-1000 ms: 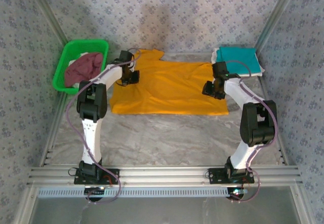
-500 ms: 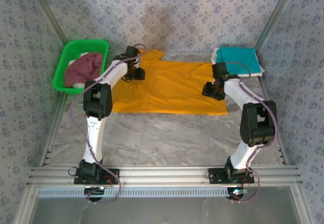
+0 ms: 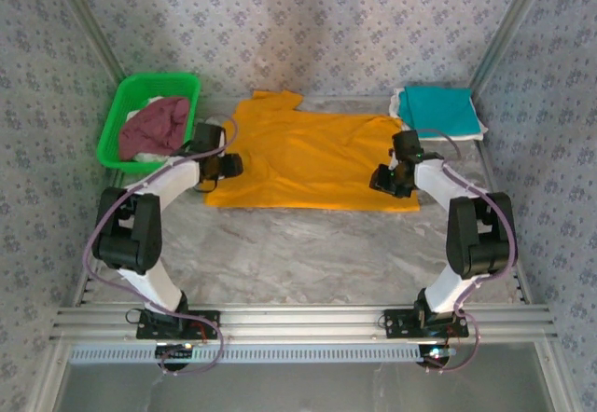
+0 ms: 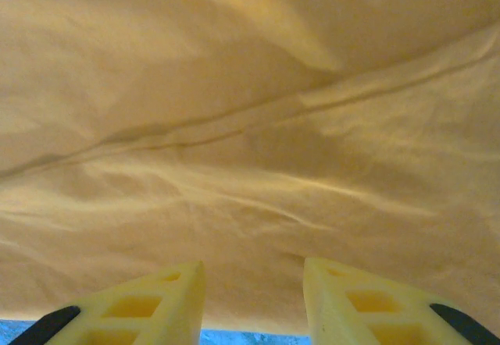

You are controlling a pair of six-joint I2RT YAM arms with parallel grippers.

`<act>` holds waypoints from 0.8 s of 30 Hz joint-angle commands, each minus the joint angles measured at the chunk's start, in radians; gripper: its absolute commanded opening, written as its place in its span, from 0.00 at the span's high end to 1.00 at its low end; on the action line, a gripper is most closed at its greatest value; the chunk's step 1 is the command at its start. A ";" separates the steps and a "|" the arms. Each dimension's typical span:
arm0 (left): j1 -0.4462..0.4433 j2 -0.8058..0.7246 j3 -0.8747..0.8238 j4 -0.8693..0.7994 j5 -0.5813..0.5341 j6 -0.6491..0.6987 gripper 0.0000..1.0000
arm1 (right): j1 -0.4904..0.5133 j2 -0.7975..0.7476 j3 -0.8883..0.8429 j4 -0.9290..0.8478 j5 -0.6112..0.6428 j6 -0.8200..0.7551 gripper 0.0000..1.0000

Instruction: Fold and stack the t-shirts

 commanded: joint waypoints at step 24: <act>0.129 -0.161 -0.390 0.029 0.141 -0.177 0.53 | -0.082 -0.091 -0.294 0.069 -0.018 0.181 0.60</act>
